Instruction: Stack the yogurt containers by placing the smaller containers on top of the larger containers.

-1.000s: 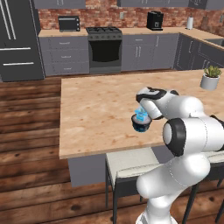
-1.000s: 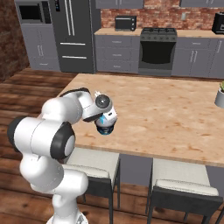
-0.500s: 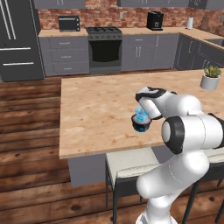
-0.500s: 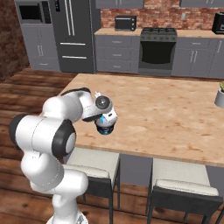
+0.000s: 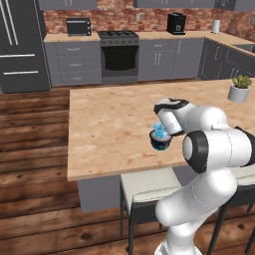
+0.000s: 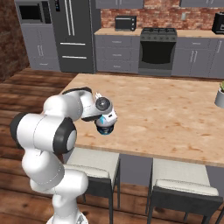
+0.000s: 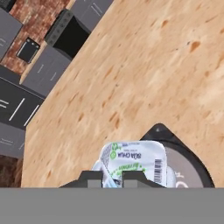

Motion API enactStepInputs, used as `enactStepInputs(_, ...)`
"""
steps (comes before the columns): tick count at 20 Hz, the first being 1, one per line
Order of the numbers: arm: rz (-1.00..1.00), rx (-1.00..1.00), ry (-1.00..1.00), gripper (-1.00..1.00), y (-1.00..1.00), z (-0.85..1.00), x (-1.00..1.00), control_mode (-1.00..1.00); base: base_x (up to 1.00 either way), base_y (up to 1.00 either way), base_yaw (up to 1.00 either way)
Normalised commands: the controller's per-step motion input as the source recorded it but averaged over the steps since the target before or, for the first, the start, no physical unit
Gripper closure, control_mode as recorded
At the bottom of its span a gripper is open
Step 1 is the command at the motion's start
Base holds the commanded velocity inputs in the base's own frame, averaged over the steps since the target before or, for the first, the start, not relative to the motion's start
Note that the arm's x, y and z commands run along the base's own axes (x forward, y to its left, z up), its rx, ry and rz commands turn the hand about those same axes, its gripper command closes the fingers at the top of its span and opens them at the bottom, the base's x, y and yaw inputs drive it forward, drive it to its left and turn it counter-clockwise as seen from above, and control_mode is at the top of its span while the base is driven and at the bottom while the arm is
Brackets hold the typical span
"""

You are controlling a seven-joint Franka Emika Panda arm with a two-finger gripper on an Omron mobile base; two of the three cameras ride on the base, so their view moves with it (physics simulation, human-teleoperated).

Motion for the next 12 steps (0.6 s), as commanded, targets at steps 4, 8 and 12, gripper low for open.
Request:
enactStepInputs(4,0.00,0.00,0.00,1.00,0.00,-0.11,0.00,-1.00,0.00,0.00,0.00)
enactStepInputs(8,0.00,0.00,0.00,1.00,0.00,-0.10,0.00,-1.00,0.00,0.00,0.00)
enactStepInputs(12,0.00,0.00,0.00,1.00,0.00,-0.08,0.00,-1.00,0.00,0.00,0.00)
